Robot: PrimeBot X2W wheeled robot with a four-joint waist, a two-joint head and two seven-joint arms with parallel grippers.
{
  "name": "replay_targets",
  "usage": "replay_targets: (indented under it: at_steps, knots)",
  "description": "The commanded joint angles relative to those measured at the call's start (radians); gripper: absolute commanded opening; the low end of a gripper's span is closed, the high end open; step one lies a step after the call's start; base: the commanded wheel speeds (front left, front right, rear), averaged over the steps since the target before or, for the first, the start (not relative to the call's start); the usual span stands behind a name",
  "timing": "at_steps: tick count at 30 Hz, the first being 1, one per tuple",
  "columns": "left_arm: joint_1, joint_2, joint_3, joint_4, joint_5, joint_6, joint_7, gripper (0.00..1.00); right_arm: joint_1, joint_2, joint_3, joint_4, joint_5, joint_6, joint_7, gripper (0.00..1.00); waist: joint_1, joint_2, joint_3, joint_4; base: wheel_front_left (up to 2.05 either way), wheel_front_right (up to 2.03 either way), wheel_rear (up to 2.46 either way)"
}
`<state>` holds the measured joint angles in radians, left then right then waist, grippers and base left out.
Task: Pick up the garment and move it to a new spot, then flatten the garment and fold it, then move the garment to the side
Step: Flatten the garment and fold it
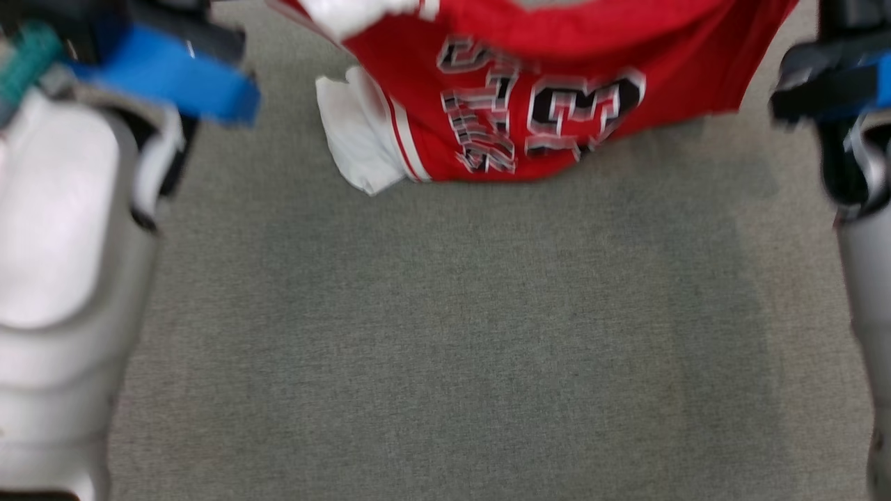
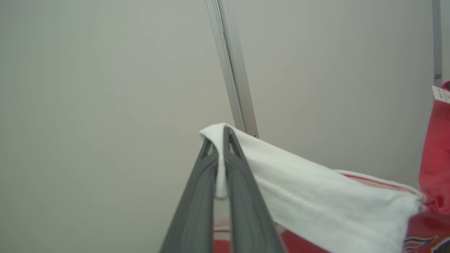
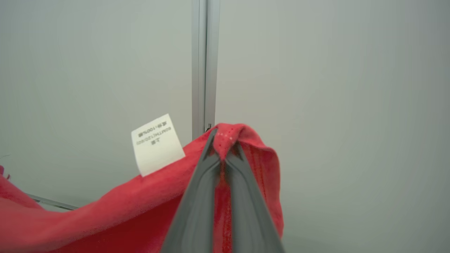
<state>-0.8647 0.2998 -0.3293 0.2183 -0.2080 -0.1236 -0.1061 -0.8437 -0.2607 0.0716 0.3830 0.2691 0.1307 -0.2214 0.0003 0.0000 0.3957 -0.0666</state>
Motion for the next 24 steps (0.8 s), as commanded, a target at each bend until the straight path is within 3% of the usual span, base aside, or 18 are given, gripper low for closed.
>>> replay_targets:
  at_steps: [1, 5, 12, 18, 24]
  knots:
    - [-0.106, 0.013, 0.002, 0.03, -0.014, -0.005, 0.015, 0.0, -0.104, -0.02, 0.012, 0.051, 0.014, 0.0, 0.01, 0.0, -0.0003, 0.0, 0.055, 0.015, 0.0, 0.0, 0.0]
    - [-0.333, 0.06, -0.03, 0.132, -0.013, -0.007, 0.038, 0.0, -0.335, -0.027, 0.053, 0.192, 0.053, 0.0, 0.039, 0.0, -0.0003, 0.0, 0.1, -0.011, 0.0, 0.0, 0.0]
    - [-0.612, 0.073, -0.082, 0.315, -0.071, -0.006, 0.029, 0.0, -0.644, 0.01, 0.063, 0.461, 0.094, 0.0, 0.03, 0.0, -0.0003, 0.0, 0.088, -0.055, 0.0, 0.0, 0.0]
    - [-0.765, 0.065, -0.14, 0.454, -0.102, -0.007, 0.002, 0.0, -0.801, 0.024, 0.036, 0.638, 0.102, 0.0, 0.003, 0.0, -0.0003, 0.0, 0.06, -0.062, 0.0, 0.0, 0.0]
    - [-0.854, 0.048, -0.185, 0.539, -0.132, -0.007, -0.045, 0.0, -0.871, 0.027, 0.054, 0.717, 0.104, 0.0, -0.024, 0.0, -0.0003, 0.0, 0.07, -0.054, 0.0, 0.0, 0.0]
